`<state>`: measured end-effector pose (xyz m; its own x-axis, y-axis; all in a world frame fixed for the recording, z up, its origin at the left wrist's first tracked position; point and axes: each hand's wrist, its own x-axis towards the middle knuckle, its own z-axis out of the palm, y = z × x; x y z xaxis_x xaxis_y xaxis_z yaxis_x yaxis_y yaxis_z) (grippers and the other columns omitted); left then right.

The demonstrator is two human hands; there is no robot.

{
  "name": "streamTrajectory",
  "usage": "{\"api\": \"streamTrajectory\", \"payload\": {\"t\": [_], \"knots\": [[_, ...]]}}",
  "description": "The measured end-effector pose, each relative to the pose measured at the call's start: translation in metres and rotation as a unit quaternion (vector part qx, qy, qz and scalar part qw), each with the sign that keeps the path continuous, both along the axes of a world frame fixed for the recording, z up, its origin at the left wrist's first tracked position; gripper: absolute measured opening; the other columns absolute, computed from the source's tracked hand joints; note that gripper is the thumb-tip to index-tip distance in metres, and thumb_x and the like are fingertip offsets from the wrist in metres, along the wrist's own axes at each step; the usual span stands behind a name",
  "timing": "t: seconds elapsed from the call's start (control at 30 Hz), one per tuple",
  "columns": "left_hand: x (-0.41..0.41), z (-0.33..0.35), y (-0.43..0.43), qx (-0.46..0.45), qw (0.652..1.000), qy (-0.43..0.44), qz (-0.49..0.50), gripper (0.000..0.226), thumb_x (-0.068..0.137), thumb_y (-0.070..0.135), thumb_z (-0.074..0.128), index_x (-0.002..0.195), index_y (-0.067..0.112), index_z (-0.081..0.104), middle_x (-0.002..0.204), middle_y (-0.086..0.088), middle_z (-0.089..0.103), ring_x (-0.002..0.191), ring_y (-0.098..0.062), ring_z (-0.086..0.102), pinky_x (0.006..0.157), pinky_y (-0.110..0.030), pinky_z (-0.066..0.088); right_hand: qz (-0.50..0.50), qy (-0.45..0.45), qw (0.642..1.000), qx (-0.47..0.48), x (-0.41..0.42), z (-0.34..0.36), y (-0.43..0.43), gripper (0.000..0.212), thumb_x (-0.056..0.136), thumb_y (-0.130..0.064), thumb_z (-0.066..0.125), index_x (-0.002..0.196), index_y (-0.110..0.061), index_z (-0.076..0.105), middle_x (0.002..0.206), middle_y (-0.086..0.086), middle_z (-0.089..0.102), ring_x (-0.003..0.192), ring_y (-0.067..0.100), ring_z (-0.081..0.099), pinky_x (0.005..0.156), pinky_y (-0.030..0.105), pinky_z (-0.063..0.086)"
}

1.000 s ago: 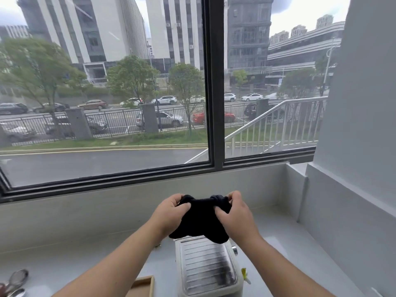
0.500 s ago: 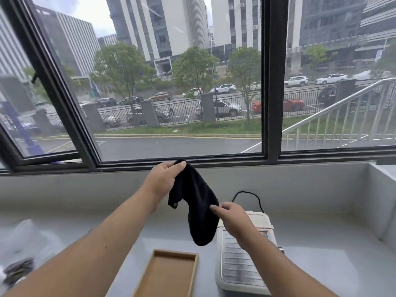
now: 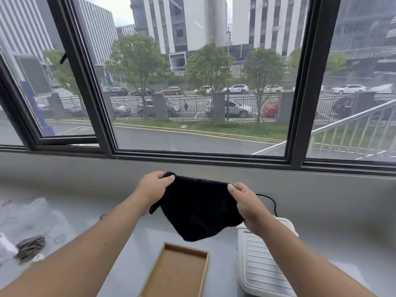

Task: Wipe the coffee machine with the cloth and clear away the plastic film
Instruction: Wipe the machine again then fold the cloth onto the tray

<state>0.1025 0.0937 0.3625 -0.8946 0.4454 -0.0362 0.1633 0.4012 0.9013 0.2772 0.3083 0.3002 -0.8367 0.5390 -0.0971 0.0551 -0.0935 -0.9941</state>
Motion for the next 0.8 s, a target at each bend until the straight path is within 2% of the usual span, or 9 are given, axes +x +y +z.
{"api": "streamTrajectory", "payload": {"t": [0.07, 0.13, 0.27, 0.33, 0.4, 0.5, 0.6, 0.73, 0.8], "knots": [[-0.009, -0.004, -0.007, 0.001, 0.999, -0.029, -0.016, 0.020, 0.099, 0.036, 0.064, 0.102, 0.021, 0.078, 0.093, -0.004, 0.081, 0.080, -0.022, 0.077, 0.064, -0.030, 0.056, -0.009, 0.006, 1.000, -0.023, -0.009, 0.008, -0.001, 0.025, 0.107, -0.038, 0.054, 0.091, -0.020, 0.061, 0.083, 0.006, 0.063, 0.076, 0.023, 0.058, 0.067, 0.037, 0.047], [-0.020, -0.009, -0.012, 0.007, 0.998, -0.052, -0.037, 0.019, 0.100, 0.033, 0.065, 0.099, 0.017, 0.077, 0.091, -0.005, 0.081, 0.073, -0.018, 0.075, 0.065, -0.030, 0.055, -0.015, 0.012, 0.999, -0.048, -0.019, 0.014, -0.003, 0.024, 0.108, -0.037, 0.053, 0.092, -0.020, 0.062, 0.079, 0.003, 0.066, 0.070, 0.020, 0.062, 0.062, 0.034, 0.050], [-0.047, -0.014, -0.018, 0.026, 0.994, -0.087, -0.063, 0.015, 0.100, 0.024, 0.063, 0.107, 0.012, 0.068, 0.092, -0.006, 0.075, 0.077, -0.020, 0.067, 0.072, -0.034, 0.052, -0.038, -0.010, 0.998, -0.043, -0.039, 0.026, -0.008, 0.024, 0.106, -0.040, 0.056, 0.095, -0.020, 0.063, 0.084, 0.006, 0.069, 0.072, 0.023, 0.064, 0.063, 0.035, 0.052], [-0.057, -0.013, -0.020, 0.033, 0.989, -0.119, -0.080, 0.014, 0.101, 0.024, 0.058, 0.104, 0.011, 0.064, 0.090, -0.007, 0.070, 0.077, -0.021, 0.063, 0.071, -0.034, 0.049, -0.061, -0.022, 0.997, -0.041, -0.051, 0.031, -0.012, 0.026, 0.106, -0.038, 0.056, 0.103, -0.014, 0.065, 0.095, 0.015, 0.076, 0.084, 0.034, 0.073, 0.074, 0.045, 0.061], [-0.065, -0.011, -0.020, 0.066, 0.978, -0.175, -0.096, 0.017, 0.099, 0.024, 0.053, 0.093, 0.013, 0.065, 0.082, -0.007, 0.064, 0.070, -0.020, 0.059, 0.064, -0.032, 0.047, -0.090, -0.034, 0.994, -0.050, -0.063, 0.032, -0.015, 0.030, 0.106, -0.035, 0.056, 0.116, -0.009, 0.067, 0.110, 0.023, 0.077, 0.106, 0.045, 0.073, 0.095, 0.057, 0.059], [-0.078, -0.003, -0.022, 0.138, 0.937, -0.292, -0.135, 0.027, 0.094, 0.026, 0.050, 0.081, 0.013, 0.069, 0.077, -0.009, 0.065, 0.065, -0.022, 0.063, 0.062, -0.032, 0.051, -0.135, -0.049, 0.987, -0.065, -0.086, 0.029, -0.024, 0.029, 0.106, -0.030, 0.056, 0.119, -0.008, 0.069, 0.115, 0.024, 0.076, 0.114, 0.046, 0.069, 0.101, 0.059, 0.056], [-0.090, 0.005, -0.021, 0.206, 0.880, -0.385, -0.185, 0.033, 0.090, 0.027, 0.051, 0.087, 0.005, 0.076, 0.085, -0.015, 0.071, 0.073, -0.029, 0.070, 0.068, -0.033, 0.059, -0.170, -0.067, 0.979, -0.084, -0.105, 0.015, -0.038, 0.026, 0.106, -0.028, 0.057, 0.117, -0.008, 0.071, 0.108, 0.018, 0.079, 0.105, 0.040, 0.074, 0.092, 0.050, 0.061], [-0.099, 0.017, -0.016, 0.278, 0.821, -0.440, -0.234, 0.037, 0.078, 0.024, 0.056, 0.084, -0.004, 0.079, 0.089, -0.020, 0.075, 0.076, -0.032, 0.075, 0.068, -0.035, 0.063, -0.179, -0.109, 0.971, -0.115, -0.129, -0.021, -0.068, 0.036, 0.107, -0.036, 0.051, 0.119, -0.008, 0.070, 0.096, 0.011, 0.077, 0.091, 0.033, 0.071, 0.082, 0.043, 0.057], [-0.105, 0.022, -0.014, 0.309, 0.796, -0.455, -0.252, 0.041, 0.080, 0.023, 0.052, 0.084, -0.008, 0.079, 0.092, -0.022, 0.077, 0.079, -0.034, 0.077, 0.071, -0.035, 0.064, -0.181, -0.133, 0.964, -0.143, -0.139, -0.041, -0.086, 0.045, 0.106, -0.048, 0.051, 0.124, -0.009, 0.065, 0.104, 0.011, 0.073, 0.092, 0.031, 0.069, 0.079, 0.041, 0.055]]}}
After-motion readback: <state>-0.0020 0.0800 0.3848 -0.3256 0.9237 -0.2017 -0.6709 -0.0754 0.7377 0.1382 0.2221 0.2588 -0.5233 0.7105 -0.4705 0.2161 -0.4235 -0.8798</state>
